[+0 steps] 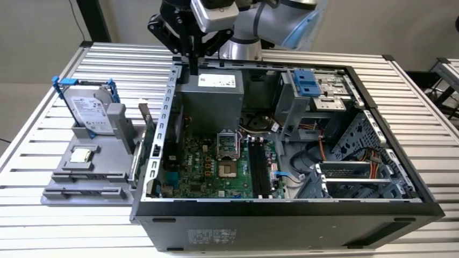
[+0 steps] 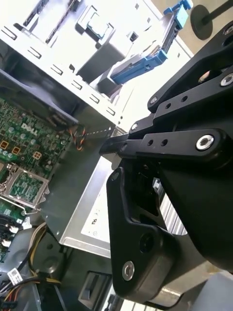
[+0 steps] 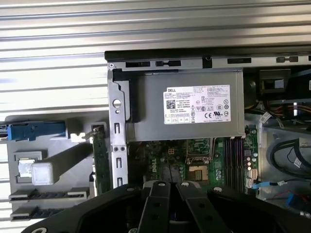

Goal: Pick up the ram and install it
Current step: 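Reach for the ram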

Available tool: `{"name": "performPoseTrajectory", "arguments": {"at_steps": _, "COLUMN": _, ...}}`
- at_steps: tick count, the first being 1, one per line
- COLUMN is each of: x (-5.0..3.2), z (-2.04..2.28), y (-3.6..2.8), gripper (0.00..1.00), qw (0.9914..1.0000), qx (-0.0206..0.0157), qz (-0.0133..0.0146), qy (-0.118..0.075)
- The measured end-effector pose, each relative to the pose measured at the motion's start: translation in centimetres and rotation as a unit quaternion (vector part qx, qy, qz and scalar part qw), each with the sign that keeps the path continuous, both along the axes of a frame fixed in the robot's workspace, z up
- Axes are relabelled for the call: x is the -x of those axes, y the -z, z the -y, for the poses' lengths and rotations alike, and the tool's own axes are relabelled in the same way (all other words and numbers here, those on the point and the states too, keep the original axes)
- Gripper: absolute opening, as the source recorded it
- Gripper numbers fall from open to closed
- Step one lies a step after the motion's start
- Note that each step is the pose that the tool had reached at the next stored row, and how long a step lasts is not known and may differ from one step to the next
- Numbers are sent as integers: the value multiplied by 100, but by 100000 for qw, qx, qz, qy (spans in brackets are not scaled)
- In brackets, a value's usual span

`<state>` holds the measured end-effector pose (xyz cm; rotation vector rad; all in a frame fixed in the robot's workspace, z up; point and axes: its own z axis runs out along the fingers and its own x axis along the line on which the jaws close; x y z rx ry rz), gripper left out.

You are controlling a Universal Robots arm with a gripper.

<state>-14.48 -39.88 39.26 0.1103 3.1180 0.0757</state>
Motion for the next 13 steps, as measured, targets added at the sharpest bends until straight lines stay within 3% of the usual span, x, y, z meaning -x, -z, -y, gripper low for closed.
{"name": "performPoseTrajectory", "arguments": {"at_steps": 13, "x": 348, "z": 0, "y": 0, "gripper": 0, "qw": 100000, "qx": 0, "qz": 0, "qy": 1}}
